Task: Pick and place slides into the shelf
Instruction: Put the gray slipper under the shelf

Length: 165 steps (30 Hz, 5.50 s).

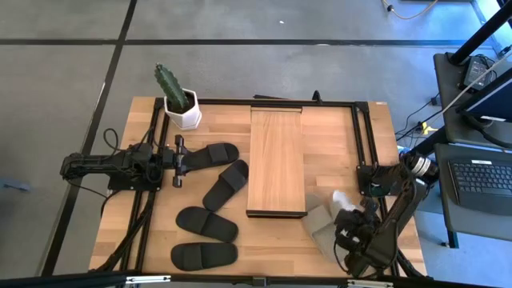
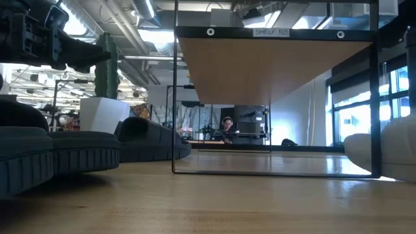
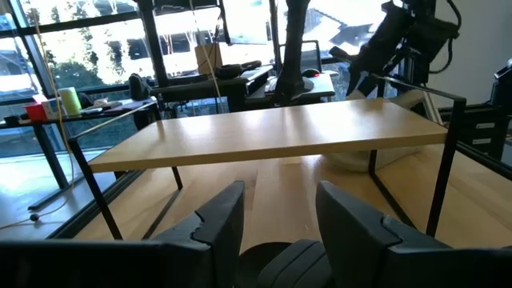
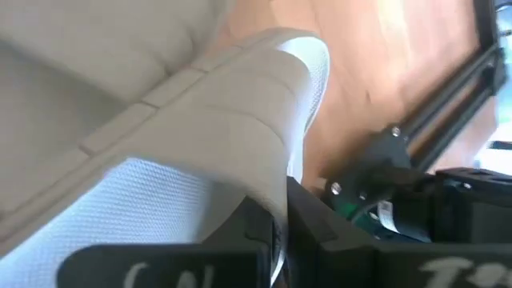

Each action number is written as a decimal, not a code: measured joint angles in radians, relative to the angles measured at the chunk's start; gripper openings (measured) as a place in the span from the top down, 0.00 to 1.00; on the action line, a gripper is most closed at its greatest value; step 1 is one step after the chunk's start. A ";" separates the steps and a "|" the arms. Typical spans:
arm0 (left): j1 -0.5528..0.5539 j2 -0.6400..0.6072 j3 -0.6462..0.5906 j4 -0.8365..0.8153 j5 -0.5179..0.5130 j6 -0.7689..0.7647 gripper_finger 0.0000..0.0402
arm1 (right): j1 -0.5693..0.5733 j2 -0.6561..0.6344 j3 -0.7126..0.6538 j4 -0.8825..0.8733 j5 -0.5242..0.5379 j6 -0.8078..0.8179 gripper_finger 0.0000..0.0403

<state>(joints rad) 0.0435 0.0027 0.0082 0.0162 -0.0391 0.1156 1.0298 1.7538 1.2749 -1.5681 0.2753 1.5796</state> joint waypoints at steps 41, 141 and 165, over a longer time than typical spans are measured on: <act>0.000 0.000 0.000 0.000 0.000 0.000 0.63 | -1.054 -0.559 -0.416 0.171 0.125 -0.296 0.97; 0.000 0.000 0.000 0.000 0.000 -0.001 0.63 | -1.615 -0.199 0.029 0.251 -0.064 -1.990 0.61; 0.000 0.000 0.000 0.000 0.000 0.073 0.63 | -1.638 -0.199 0.028 0.356 -0.065 -2.435 0.61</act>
<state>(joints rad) 0.0433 0.0025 0.0082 0.0158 -0.0391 0.1886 -0.6087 1.5543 1.3025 -1.2123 0.2100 -0.8556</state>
